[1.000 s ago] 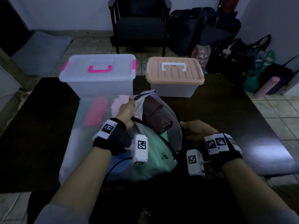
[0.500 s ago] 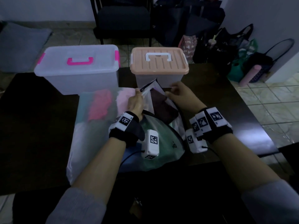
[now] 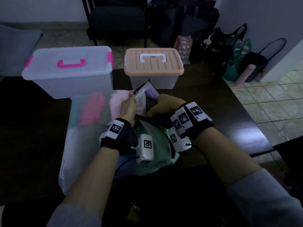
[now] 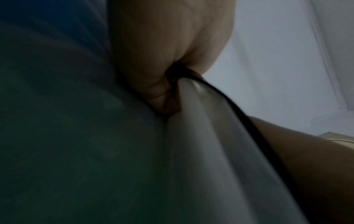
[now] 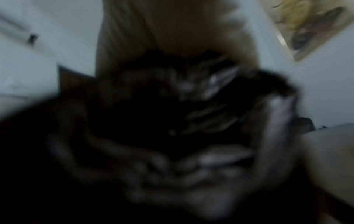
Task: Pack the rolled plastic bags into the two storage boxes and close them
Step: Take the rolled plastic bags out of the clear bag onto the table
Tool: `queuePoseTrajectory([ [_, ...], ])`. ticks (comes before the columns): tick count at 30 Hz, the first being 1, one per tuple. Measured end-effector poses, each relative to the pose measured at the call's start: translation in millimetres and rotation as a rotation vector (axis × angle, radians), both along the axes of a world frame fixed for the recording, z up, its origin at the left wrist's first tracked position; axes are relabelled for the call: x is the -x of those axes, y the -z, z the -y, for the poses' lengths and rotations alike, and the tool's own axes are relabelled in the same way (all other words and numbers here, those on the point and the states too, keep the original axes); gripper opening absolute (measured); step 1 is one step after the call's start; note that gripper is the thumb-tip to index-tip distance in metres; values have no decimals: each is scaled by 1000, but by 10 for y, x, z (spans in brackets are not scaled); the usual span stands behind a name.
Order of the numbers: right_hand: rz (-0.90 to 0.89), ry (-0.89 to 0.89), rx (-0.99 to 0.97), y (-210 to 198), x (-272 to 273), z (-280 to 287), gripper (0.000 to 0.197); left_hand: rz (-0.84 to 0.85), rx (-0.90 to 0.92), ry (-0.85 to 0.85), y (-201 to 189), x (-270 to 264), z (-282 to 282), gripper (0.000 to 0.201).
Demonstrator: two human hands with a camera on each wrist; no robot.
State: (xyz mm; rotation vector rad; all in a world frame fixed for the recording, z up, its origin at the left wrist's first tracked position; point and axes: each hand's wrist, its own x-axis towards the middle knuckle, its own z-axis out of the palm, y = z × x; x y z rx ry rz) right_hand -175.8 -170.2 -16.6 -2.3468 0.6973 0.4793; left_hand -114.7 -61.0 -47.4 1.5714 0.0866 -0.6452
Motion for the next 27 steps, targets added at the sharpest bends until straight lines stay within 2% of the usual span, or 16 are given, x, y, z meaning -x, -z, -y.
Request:
queuePoseTrajectory([
  [4, -87, 50, -56, -146, 242, 296, 35, -9, -8, 5, 47, 2, 8, 42],
  [8, -57, 254, -65, -172, 568, 725, 48, -4, -4, 18, 78, -4, 30, 42],
  [12, -35, 563, 54, 54, 811, 1150, 55, -2, -1, 19, 53, 26, 43, 43],
  [16, -52, 718, 261, 339, 918, 1409, 79, -6, -22, 21, 66, 29, 71, 43],
  [20, -18, 793, 322, 496, 896, 1534, 85, -4, -14, 17, 118, 14, 112, 43],
  [23, -51, 715, 448, 588, 850, 1627, 77, -20, 35, 17, 137, 20, 124, 43],
  [27, -63, 691, 519, 697, 825, 1725, 72, -14, 91, 40, 175, 9, 127, 41],
])
